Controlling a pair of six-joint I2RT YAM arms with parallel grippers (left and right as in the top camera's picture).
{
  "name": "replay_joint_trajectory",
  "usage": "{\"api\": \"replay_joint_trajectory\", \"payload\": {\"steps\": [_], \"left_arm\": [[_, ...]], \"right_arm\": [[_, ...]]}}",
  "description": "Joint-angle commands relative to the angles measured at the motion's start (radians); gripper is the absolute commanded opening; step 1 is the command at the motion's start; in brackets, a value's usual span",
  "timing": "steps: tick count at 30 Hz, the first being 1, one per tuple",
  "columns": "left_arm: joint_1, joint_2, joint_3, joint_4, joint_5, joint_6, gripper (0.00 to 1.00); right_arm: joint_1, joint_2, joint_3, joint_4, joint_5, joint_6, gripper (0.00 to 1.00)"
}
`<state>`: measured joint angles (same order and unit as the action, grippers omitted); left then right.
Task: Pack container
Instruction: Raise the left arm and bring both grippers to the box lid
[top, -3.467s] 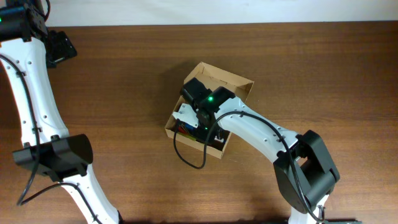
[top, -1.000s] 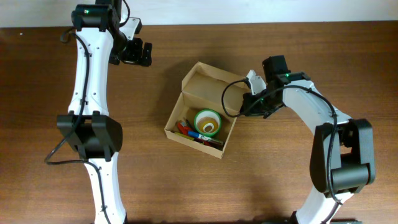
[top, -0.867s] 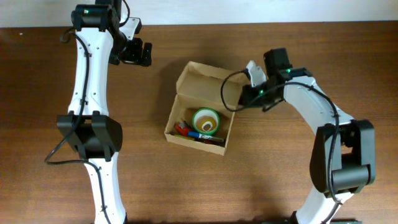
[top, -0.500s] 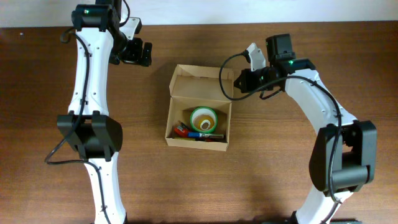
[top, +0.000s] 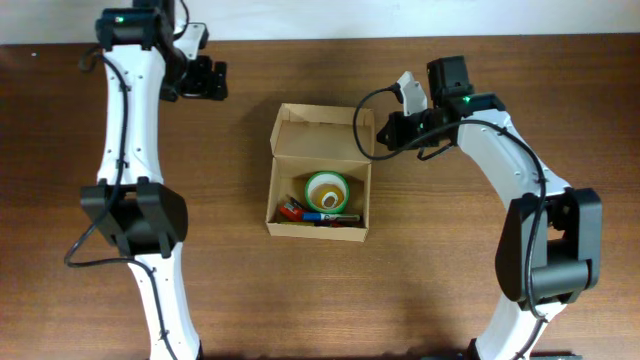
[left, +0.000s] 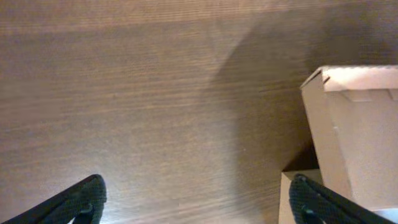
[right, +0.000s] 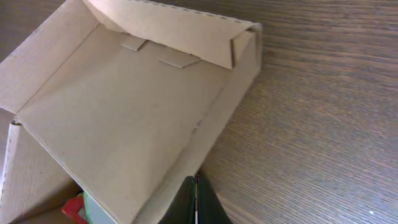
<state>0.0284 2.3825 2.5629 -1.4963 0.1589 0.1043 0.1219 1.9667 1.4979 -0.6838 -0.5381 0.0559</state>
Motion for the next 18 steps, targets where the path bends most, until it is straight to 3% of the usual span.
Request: {"api": "replay_joint_trajectory", "payload": {"steps": [1, 3, 8, 11, 14, 15, 16, 18], "left_arm": [[0.009, 0.1, -0.002, -0.029, 0.084, -0.013, 0.92], [0.014, 0.146, -0.004, -0.042, 0.168, 0.012, 0.93], [0.082, 0.288, -0.005, -0.164, 0.542, 0.246, 0.91], [0.138, 0.324, -0.005, -0.192, 0.604, 0.276, 0.6], [0.172, 0.325, -0.005, -0.192, 0.6, 0.276, 0.69], [0.178, 0.325, -0.005, -0.191, 0.601, 0.275, 0.33], [0.179, 0.325, -0.005, -0.19, 0.601, 0.275, 0.07], [0.179, 0.325, -0.005, -0.183, 0.602, 0.275, 0.02]], "right_arm": [[-0.016, 0.016, 0.017, -0.012, 0.017, 0.004, 0.04], [-0.027, 0.016, 0.017, -0.024, 0.016, 0.005, 0.03], [-0.083, 0.016, 0.017, -0.049, -0.142, 0.001, 0.03], [-0.114, 0.016, 0.017, -0.06, -0.17, 0.002, 0.04], [-0.122, 0.016, 0.017, -0.072, -0.169, 0.001, 0.03], [-0.122, 0.016, 0.017, -0.072, -0.169, 0.002, 0.04], [-0.122, 0.016, 0.017, -0.071, -0.166, 0.002, 0.04], [-0.123, 0.016, 0.017, -0.071, -0.157, 0.002, 0.04]]}}
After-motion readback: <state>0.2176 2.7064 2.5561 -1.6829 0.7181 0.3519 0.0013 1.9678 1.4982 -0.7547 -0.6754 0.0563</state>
